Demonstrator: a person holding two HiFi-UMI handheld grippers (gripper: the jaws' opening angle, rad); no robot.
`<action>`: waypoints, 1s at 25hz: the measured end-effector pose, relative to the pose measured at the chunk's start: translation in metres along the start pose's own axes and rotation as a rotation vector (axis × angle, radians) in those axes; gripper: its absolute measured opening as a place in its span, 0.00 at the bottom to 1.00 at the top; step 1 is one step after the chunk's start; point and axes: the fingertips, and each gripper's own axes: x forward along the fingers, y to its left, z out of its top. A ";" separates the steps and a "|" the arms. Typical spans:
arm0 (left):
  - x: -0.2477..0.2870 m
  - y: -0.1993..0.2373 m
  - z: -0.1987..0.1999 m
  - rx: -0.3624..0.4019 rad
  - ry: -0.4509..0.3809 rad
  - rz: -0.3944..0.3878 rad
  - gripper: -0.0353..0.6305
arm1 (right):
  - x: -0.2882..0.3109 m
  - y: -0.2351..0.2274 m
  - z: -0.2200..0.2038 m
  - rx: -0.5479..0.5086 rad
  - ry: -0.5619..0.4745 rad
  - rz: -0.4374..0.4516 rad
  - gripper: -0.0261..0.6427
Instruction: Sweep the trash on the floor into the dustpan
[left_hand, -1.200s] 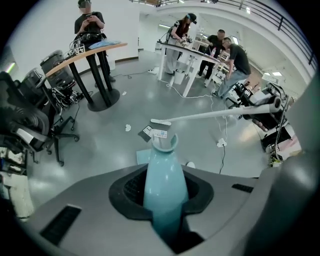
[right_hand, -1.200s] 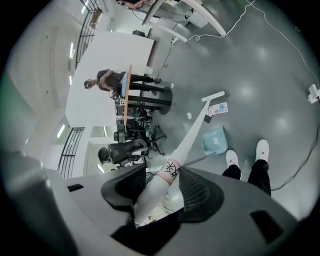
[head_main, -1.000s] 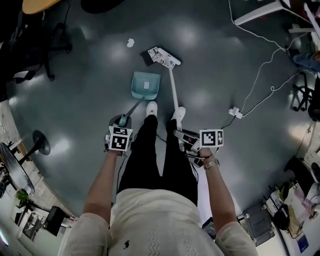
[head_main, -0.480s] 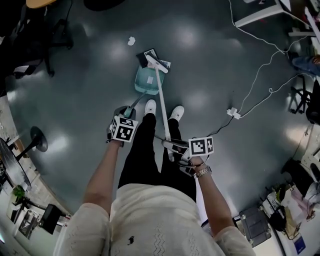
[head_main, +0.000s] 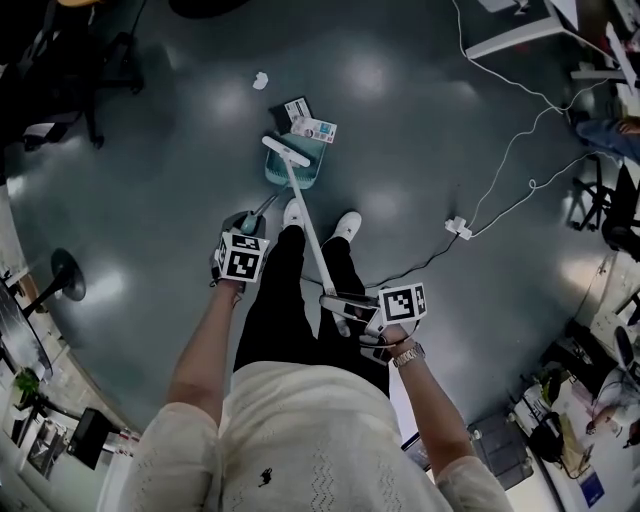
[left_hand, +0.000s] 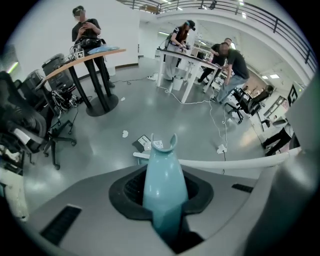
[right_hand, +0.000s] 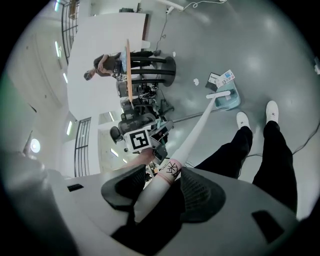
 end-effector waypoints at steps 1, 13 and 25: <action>-0.002 0.003 0.000 -0.018 -0.007 0.005 0.19 | -0.001 0.005 0.002 -0.001 0.001 0.010 0.36; -0.017 0.066 0.005 0.036 -0.008 0.076 0.19 | 0.005 0.049 0.109 -0.168 -0.072 -0.063 0.36; -0.006 0.113 0.032 0.261 0.011 0.020 0.19 | 0.052 0.011 0.175 -0.161 -0.067 -0.117 0.36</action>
